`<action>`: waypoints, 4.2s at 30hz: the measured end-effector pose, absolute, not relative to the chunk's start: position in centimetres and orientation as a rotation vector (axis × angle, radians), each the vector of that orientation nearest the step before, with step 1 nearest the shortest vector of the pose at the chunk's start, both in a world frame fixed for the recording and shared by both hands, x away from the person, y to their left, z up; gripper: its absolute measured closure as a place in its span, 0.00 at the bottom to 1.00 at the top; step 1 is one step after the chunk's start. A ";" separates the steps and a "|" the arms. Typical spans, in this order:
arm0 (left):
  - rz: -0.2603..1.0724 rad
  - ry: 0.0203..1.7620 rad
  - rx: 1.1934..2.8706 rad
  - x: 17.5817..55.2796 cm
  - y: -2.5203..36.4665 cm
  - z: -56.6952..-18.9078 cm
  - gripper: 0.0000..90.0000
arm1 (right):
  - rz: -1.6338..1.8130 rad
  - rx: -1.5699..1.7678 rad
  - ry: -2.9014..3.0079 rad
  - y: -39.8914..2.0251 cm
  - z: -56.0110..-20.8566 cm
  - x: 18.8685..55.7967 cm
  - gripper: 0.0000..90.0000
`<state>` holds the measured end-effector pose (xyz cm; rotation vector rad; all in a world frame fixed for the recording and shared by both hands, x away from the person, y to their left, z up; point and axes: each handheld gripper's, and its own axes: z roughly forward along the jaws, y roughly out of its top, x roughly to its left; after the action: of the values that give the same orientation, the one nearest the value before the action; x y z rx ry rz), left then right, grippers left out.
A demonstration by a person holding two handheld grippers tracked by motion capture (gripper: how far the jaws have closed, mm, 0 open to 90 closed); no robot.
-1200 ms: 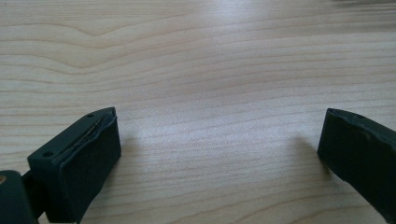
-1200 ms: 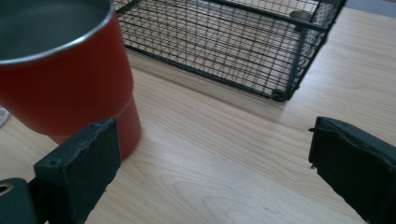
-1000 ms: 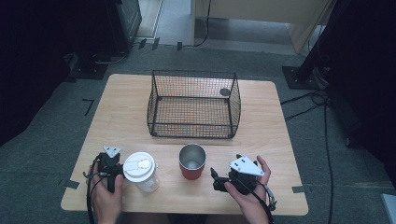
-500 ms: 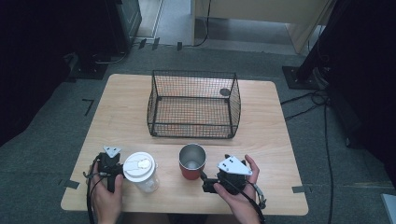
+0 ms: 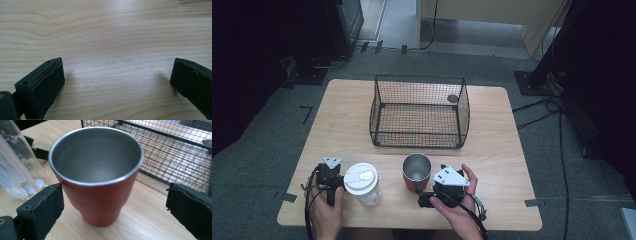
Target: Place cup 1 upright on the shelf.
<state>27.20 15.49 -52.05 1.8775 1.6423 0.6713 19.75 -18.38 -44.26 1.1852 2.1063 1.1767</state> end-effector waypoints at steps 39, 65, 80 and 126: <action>0.670 1.644 1.874 27.3 15.5 -52.0 0.00 | 1.174 1.186 2.036 -13.9 -45.2 21.1 0.09; 0.671 1.645 1.873 27.3 15.5 -52.1 0.00 | 1.243 1.133 1.958 -14.7 -41.4 21.4 0.09; 0.672 1.644 1.872 27.3 15.5 -52.1 0.00 | 1.261 1.110 1.898 -14.9 -39.1 22.3 0.09; 0.670 1.645 1.874 27.3 15.5 -52.0 0.00 | 1.410 1.048 1.634 -14.8 -36.2 26.6 0.09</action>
<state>27.30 15.46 -52.05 1.8736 1.6451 0.6702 26.65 -14.85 -36.24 1.0477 1.6337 1.4095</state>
